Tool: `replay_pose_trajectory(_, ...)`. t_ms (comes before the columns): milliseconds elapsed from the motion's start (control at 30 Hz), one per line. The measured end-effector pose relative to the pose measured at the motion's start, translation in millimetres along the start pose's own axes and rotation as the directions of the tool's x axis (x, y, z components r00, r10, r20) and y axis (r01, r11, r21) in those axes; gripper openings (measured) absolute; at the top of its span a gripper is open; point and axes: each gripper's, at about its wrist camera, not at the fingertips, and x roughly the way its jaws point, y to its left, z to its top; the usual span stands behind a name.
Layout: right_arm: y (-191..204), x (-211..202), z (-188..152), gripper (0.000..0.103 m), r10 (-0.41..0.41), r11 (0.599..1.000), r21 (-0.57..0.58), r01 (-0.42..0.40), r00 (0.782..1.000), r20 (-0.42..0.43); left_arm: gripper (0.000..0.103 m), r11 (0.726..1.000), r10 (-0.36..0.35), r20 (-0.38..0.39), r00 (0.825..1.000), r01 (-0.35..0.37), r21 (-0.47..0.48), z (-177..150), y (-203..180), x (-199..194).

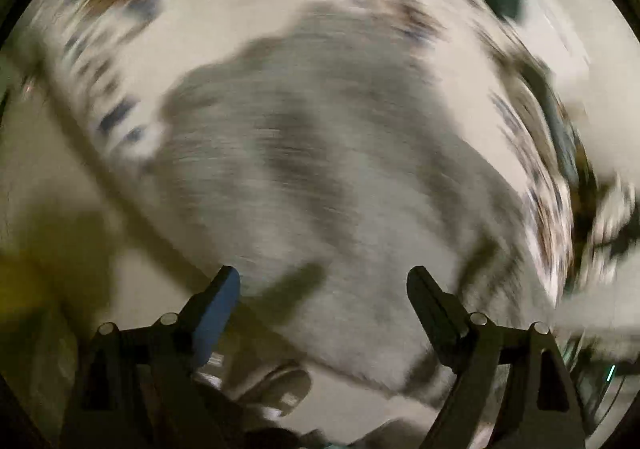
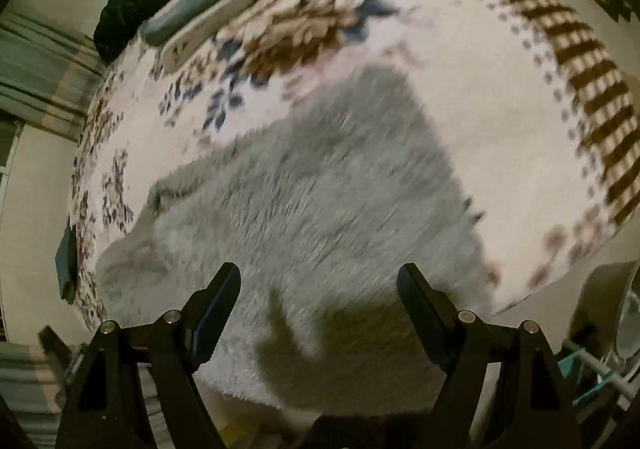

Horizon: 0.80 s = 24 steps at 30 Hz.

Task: Fold towel
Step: 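Grasp the blanket corner with the left gripper and lift it up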

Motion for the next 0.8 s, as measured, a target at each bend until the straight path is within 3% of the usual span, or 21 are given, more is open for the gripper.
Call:
replay_pose_trajectory(133, 14, 18, -10, 0.083, -0.003, 1.000, 0.020, 0.003, 1.000, -0.023, 0.083, 0.994, -0.015, 0.094, 0.995, 0.025, -0.108, 19, 29, 10)
replay_pose_trajectory(167, 18, 21, -11, 0.083, -0.015, 1.000, 0.011, 0.016, 1.000, -0.025, 0.059, 0.992, -0.037, 0.139, 0.990, 0.053, -0.117, 24, 32, 5)
replay_pose_trajectory(200, 24, 27, -11, 0.083, -0.035, 0.999, -0.011, 0.035, 0.999, -0.031, 0.008, 0.993, -0.024, 0.169, 0.985, 0.043, -0.109, 27, 29, 1)
replay_pose_trajectory(233, 29, 30, -11, 0.083, -0.054, 0.998, -0.030, 0.053, 0.998, -0.033, 0.006, 0.996, 0.017, 0.187, 0.982, 0.001, -0.095, 31, 24, -5)
replay_pose_trajectory(267, 33, 33, -12, 0.083, -0.077, 0.996, -0.054, 0.075, 0.996, -0.033, 0.006, 0.997, 0.008, 0.219, 0.976, 0.008, -0.073, 33, 20, -13)
replay_pose_trajectory(333, 42, 42, -13, 0.083, -0.119, 0.988, -0.103, 0.114, 0.992, -0.046, 0.006, 0.999, -0.029, 0.285, 0.958, 0.037, -0.023, 36, 8, -31)
replay_pose_trajectory(467, 49, 54, -13, 0.083, -0.154, 0.980, -0.138, 0.145, 0.986, -0.057, 0.006, 0.989, -0.141, 0.346, 0.928, 0.115, 0.093, 47, -24, -61)
replay_pose_trajectory(533, 50, 59, -12, 0.083, -0.166, 0.978, -0.139, 0.156, 0.984, -0.060, 0.006, 0.991, -0.127, 0.336, 0.933, 0.103, 0.089, 57, -25, -55)
replay_pose_trajectory(600, 49, 62, -11, 0.083, -0.166, 0.979, -0.129, 0.157, 0.984, -0.062, 0.007, 0.997, -0.071, 0.284, 0.956, 0.056, 0.058, 67, -8, -32)
replay_pose_trajectory(700, 49, 63, -10, 0.083, -0.162, 0.981, -0.121, 0.153, 0.984, -0.073, 0.012, 0.999, -0.036, 0.137, 0.990, 0.039, -0.019, 71, 28, 3)
replay_pose_trajectory(767, 51, 64, -10, 0.083, -0.164, 0.980, -0.130, 0.153, 0.983, -0.077, 0.027, 0.994, -0.072, 0.117, 0.991, 0.081, -0.075, 68, 46, 1)
replay_pose_trajectory(800, 52, 63, -10, 0.083, -0.167, 0.978, -0.142, 0.155, 0.983, -0.077, 0.044, 0.991, -0.086, 0.129, 0.988, 0.098, -0.089, 65, 51, -5)
